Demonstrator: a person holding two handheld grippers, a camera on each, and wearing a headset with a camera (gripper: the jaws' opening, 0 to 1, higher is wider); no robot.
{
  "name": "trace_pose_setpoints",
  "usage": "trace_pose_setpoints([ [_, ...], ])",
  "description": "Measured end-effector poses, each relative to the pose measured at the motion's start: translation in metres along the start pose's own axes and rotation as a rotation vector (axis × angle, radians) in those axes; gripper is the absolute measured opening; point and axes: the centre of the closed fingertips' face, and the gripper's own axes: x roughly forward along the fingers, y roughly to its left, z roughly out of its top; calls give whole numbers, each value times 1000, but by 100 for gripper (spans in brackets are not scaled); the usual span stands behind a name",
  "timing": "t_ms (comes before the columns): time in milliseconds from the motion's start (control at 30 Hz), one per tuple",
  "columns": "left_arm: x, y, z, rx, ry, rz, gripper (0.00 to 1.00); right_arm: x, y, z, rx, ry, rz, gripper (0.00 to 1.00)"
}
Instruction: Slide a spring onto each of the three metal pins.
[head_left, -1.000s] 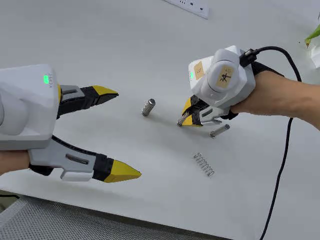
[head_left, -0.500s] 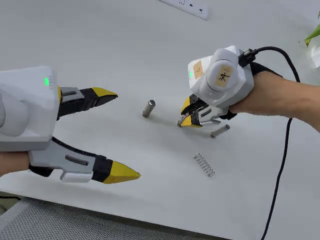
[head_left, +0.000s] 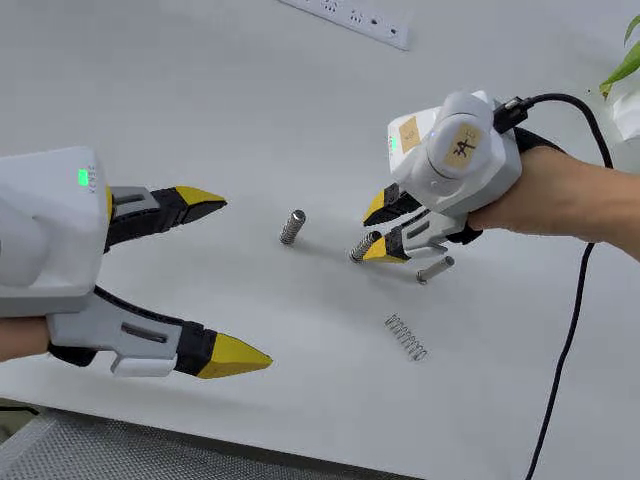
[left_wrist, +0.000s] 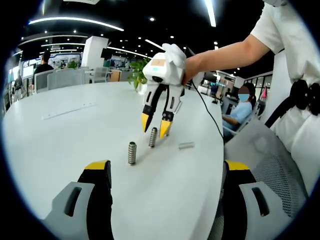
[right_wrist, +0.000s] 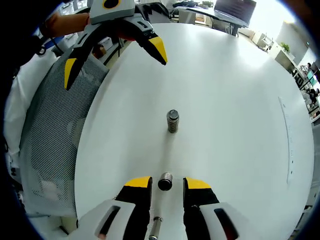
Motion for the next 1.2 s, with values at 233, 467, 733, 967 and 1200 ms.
trace_pose_setpoints([
  [233, -3, -1, 3, 15, 8, 3, 92, -12, 4, 3, 29, -37, -16, 28],
  [467, -5, -2, 5, 26, 17, 6, 92, -26, 6, -1, 54, -85, -57, 35],
  [733, -9, -2, 5, 34, 31, 12, 92, -45, 11, -7, 94, -143, -111, 46],
  [967, -12, -1, 6, 45, 44, 16, 92, -62, 17, -16, 131, -193, -162, 56],
  [1200, -14, 0, 6, 60, 63, 20, 93, -74, 27, -29, 184, -242, -196, 65],
])
